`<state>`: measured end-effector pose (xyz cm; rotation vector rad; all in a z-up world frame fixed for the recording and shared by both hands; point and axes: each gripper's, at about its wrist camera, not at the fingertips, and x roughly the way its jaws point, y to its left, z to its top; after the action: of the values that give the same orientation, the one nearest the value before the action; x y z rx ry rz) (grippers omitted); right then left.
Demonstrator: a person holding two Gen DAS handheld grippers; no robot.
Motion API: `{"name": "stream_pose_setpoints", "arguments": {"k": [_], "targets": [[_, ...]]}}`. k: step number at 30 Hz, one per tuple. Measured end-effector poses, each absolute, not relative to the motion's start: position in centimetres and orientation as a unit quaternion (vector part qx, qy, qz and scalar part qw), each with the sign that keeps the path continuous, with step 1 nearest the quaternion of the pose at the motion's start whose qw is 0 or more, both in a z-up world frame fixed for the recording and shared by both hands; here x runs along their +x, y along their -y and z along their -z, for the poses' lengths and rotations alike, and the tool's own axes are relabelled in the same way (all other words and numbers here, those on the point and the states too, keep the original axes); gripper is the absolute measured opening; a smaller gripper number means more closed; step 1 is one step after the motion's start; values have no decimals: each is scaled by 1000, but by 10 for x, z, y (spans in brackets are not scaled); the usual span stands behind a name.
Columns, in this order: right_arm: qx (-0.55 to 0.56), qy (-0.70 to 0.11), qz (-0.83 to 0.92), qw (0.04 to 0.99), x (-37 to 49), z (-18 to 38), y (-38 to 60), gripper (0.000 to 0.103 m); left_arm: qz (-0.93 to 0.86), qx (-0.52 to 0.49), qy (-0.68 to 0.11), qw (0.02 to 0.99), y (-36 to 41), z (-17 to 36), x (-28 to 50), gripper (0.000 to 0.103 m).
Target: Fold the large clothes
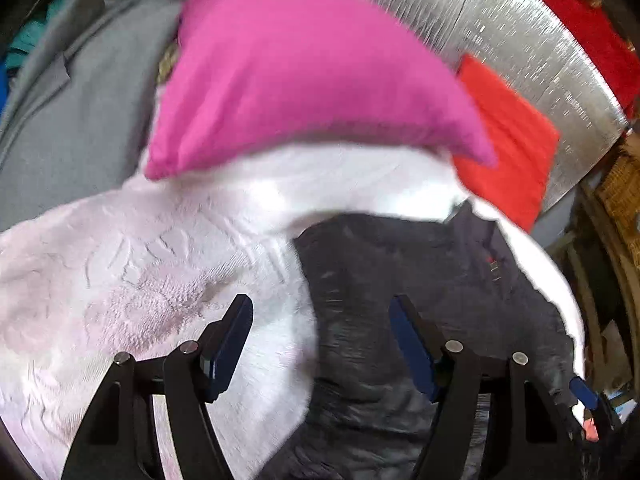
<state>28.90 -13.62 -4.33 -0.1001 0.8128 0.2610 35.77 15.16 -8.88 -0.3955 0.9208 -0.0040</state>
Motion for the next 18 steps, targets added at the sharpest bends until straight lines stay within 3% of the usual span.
{"name": "stream_pose_setpoints", "arguments": {"k": [6,7,8,10,11,14,18], "targets": [[-113,-426,-146,886,317,82,79,84,46,-190,-490,850,-141,119,395,71],[-113,-445,-146,876,323,93,79,84,48,-195,-498,843,-141,123,401,63],[-109,-454,-147,872,325,98,82,84,53,-204,-503,838,-141,128,408,38],[-96,-455,-153,872,326,101,87,84,56,-215,-497,839,-141,129,414,20],[-94,-460,-155,869,328,101,88,84,58,-211,-492,843,-141,126,415,16],[-85,-465,-159,867,330,104,94,86,65,-159,-434,884,-126,106,404,15],[-81,-455,-156,873,326,108,92,86,30,-102,-470,876,-116,133,412,22]]}}
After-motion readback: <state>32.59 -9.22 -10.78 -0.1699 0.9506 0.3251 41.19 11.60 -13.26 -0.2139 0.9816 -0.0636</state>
